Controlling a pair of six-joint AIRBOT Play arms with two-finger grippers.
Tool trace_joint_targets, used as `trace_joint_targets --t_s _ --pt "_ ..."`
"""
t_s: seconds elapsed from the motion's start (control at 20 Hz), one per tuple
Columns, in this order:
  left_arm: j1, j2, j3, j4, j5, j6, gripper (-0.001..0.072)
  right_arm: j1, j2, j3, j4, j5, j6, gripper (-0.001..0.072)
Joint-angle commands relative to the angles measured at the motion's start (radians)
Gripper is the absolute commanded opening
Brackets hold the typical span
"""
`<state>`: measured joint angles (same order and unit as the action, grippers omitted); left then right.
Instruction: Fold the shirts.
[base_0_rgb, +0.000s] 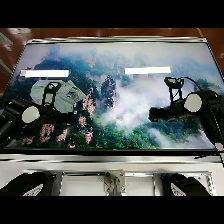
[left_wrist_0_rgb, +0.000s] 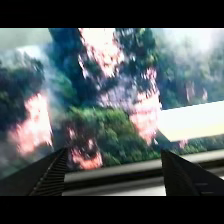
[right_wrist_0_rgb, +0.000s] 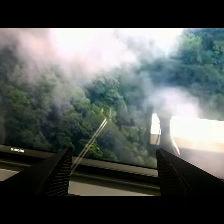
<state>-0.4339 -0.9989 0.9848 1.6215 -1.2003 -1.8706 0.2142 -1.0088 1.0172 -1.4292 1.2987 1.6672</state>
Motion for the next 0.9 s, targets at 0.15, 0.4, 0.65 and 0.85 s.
trace_joint_targets --t_s 0.15,0.4,0.65,0.85 --pt "0.396 -0.231 0.24 0.095 0.08 0.058 0.0709 0.001 0.001 -0.001 0.015 -0.008 0.005 0.0638" --pt "0.65 -0.589 0.554 -0.284 0.06 0.187 0.071 0.001 0.001 0.0 0.016 -0.048 0.025 0.0638" --pt "0.612 -0.837 0.719 -0.283 -0.011 0.237 0.0714 0.001 0.0 0.0 0.015 -0.111 0.031 0.0637" --pt "0.583 -0.917 0.726 -0.279 -0.035 0.222 0.0714 0.001 0.0 0.0 0.015 -0.165 0.031 0.0637"
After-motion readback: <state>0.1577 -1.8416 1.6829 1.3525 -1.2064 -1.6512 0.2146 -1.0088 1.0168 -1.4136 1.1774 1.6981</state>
